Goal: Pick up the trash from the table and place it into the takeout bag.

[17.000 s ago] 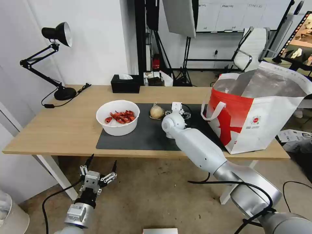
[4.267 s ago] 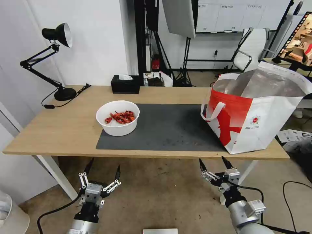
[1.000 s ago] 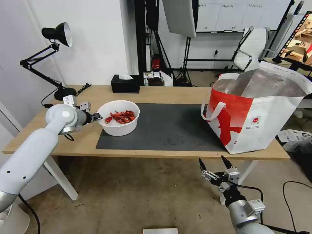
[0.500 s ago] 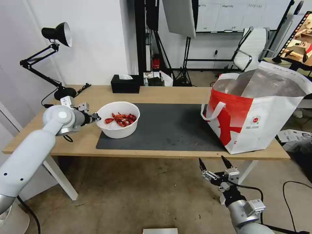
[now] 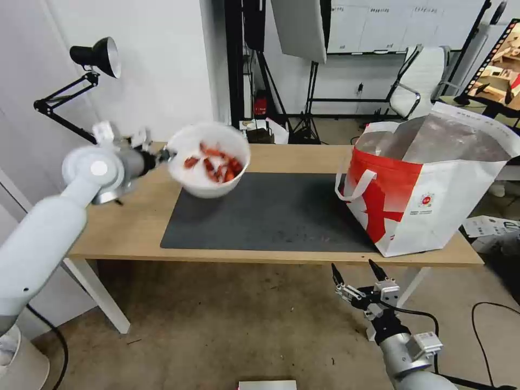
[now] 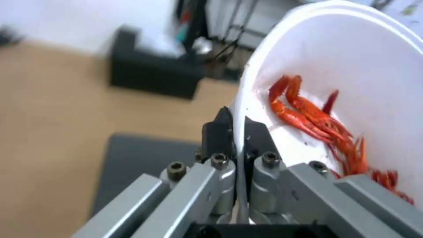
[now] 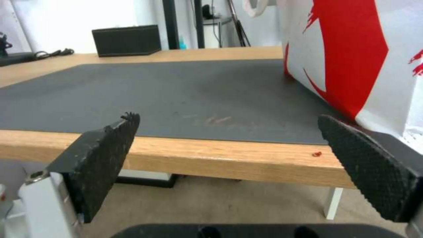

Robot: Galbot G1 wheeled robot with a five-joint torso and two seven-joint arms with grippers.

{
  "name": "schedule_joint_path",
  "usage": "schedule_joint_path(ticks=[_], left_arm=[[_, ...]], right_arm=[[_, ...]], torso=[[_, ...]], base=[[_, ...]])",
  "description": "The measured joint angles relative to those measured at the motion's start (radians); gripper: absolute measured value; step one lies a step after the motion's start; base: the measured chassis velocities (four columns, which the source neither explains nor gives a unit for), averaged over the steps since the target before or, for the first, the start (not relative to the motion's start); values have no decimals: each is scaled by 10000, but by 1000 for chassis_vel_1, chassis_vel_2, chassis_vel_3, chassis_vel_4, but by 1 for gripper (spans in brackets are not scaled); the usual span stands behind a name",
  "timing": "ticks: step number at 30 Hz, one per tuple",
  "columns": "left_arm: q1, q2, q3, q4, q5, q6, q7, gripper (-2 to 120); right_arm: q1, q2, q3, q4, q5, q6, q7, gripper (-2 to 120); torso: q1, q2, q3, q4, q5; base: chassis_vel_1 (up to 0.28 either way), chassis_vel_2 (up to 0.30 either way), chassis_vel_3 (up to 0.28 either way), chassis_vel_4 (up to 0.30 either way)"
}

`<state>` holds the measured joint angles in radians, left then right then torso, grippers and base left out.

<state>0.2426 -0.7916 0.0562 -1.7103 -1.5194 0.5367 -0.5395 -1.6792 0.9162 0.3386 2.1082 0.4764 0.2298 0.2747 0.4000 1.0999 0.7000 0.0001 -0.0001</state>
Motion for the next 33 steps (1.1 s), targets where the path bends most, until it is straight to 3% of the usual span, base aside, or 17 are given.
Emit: schedule_joint_path(ticks=[1,5,13,25,31,32,33], left_arm=[[0,0,0,0,0,0,0,0],[-1235,-861,1296,341,876,-665,74,0],[-2789,-2142,2446,1253,1185,-834,-142,0],[-3788,-3500,2984,2233,1190,-826,-250,0],[-4644,-4925,3181,3341,1142,-815,-411,0],[-4902,-5443,3239,3750,1141,-813,-418,0],[-4902,-5443,3239,3750,1141,-813,-418,0]], right_arm=[[0,0,0,0,0,0,0,100],[0,0,0,0,0,0,0,100],[0,0,-1,0,0,0,0,100],[0,0,0,0,0,0,0,100],[0,0,-1,0,0,0,0,100],[0,-1,-1,0,0,0,0,100],[0,-1,-1,0,0,0,0,100]], torso=[[0,0,0,0,0],[1,0,1,-2,-2],[1,0,0,-2,5],[0,0,0,2,1],[1,-1,0,-1,3],[1,0,0,-1,5],[1,0,0,-1,5]], base=[[0,0,0,0],[0,0,0,0],[0,0,0,0],[0,0,0,0],[0,0,0,0],[0,0,0,0],[0,0,0,0]])
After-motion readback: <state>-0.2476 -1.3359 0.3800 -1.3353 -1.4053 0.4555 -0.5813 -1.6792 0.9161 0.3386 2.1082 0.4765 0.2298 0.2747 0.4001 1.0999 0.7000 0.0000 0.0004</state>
